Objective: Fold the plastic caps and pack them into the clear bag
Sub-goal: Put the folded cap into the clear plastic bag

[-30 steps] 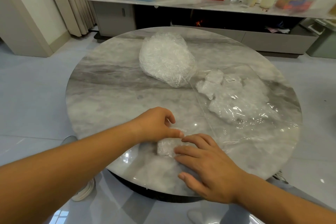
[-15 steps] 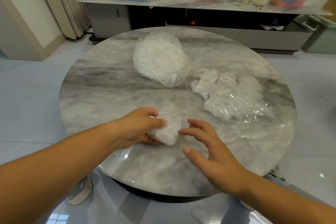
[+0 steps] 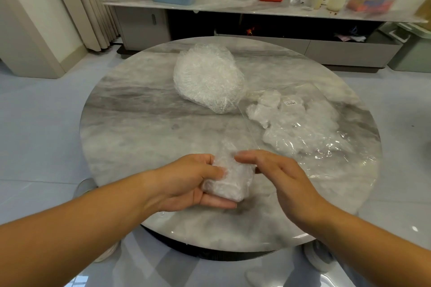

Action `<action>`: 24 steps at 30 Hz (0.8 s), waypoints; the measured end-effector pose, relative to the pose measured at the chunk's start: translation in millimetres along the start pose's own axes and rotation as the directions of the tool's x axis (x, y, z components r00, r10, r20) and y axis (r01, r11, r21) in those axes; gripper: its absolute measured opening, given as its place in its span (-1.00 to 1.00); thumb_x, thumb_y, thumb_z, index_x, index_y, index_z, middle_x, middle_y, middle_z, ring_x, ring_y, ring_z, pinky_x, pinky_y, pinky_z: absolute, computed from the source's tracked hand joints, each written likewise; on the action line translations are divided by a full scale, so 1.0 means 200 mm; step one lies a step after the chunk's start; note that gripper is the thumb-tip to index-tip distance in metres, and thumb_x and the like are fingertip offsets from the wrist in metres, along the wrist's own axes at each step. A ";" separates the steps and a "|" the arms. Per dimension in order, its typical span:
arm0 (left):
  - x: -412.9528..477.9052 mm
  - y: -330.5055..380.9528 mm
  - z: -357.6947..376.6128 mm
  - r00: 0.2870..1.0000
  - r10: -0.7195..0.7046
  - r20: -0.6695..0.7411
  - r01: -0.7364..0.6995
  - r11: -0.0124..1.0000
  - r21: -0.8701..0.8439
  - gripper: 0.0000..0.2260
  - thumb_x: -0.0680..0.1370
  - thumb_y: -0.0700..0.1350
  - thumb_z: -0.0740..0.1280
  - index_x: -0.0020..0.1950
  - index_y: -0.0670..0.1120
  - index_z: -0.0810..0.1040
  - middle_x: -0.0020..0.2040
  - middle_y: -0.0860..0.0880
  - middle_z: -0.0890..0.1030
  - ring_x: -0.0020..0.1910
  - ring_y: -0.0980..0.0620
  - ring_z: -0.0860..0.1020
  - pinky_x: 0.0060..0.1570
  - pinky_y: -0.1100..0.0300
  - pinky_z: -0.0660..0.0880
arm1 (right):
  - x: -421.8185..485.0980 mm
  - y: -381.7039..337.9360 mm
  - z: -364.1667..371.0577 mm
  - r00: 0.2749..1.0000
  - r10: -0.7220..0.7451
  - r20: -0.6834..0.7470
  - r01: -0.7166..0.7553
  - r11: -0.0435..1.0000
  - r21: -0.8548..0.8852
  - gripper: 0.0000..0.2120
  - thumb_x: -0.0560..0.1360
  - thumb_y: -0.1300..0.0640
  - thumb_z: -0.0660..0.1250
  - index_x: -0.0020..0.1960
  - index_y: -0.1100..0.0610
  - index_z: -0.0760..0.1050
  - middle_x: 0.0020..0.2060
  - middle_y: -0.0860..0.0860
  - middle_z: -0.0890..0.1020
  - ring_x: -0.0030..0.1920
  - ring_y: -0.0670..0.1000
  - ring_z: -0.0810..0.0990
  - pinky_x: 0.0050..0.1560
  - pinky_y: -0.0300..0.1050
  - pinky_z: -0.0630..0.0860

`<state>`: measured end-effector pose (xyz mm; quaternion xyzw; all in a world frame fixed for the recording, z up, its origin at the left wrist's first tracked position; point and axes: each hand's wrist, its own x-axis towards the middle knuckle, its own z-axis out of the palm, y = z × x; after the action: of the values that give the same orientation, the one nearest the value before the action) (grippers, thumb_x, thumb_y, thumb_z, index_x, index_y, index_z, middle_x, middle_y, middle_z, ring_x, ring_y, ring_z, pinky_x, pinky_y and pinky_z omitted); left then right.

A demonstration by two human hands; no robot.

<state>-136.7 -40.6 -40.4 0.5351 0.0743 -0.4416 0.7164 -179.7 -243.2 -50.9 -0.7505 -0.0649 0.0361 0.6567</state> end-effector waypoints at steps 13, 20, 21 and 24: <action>0.00 0.04 -0.10 0.949 -0.148 0.278 0.213 0.952 -0.219 -0.49 0.63 0.03 0.20 0.40 -0.34 0.42 0.27 -0.35 0.54 0.23 -0.32 0.57 0.21 -0.16 0.56 | -0.08 0.05 -0.04 0.756 -0.442 0.483 0.655 0.508 -0.560 -0.48 0.63 -0.13 0.19 0.46 0.17 0.42 0.35 0.03 0.53 0.38 0.00 0.47 0.27 0.04 0.46; 0.00 0.03 -0.07 0.987 -0.124 0.103 0.122 0.992 0.026 -0.62 0.62 -0.12 0.32 0.36 -0.31 0.49 0.27 -0.29 0.59 0.26 -0.19 0.59 0.30 -0.06 0.51 | -0.09 0.07 -0.02 0.773 -0.287 0.566 0.632 0.425 -0.647 -0.33 0.66 -0.24 0.04 0.62 0.14 0.07 0.49 0.02 0.34 0.44 -0.01 0.37 0.38 -0.05 0.36; 0.00 0.02 -0.07 0.994 -0.095 0.061 0.094 0.995 0.030 -0.65 0.60 -0.19 0.33 0.35 -0.32 0.48 0.24 -0.30 0.61 0.21 -0.19 0.62 0.24 -0.05 0.56 | -0.09 0.07 -0.02 0.771 -0.296 0.564 0.635 0.436 -0.638 -0.37 0.66 -0.22 0.05 0.59 0.13 0.15 0.51 -0.01 0.33 0.50 -0.03 0.31 0.40 -0.05 0.35; 0.03 0.01 -0.07 0.996 0.025 -0.081 -0.027 0.999 -0.022 -0.69 0.58 -0.35 0.30 0.33 -0.29 0.48 0.19 -0.30 0.63 0.06 -0.17 0.67 0.02 -0.02 0.66 | -0.10 0.08 -0.02 0.816 -0.318 0.483 0.570 0.580 -0.581 -0.46 0.64 -0.21 0.14 0.50 0.08 0.37 0.52 -0.07 0.35 0.58 -0.01 0.21 0.50 -0.08 0.26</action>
<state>-126.5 -31.0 -48.0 0.5450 0.1010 -0.4094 0.7246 -199.2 -251.6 -66.3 -0.8832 -0.3699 -0.0359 0.2861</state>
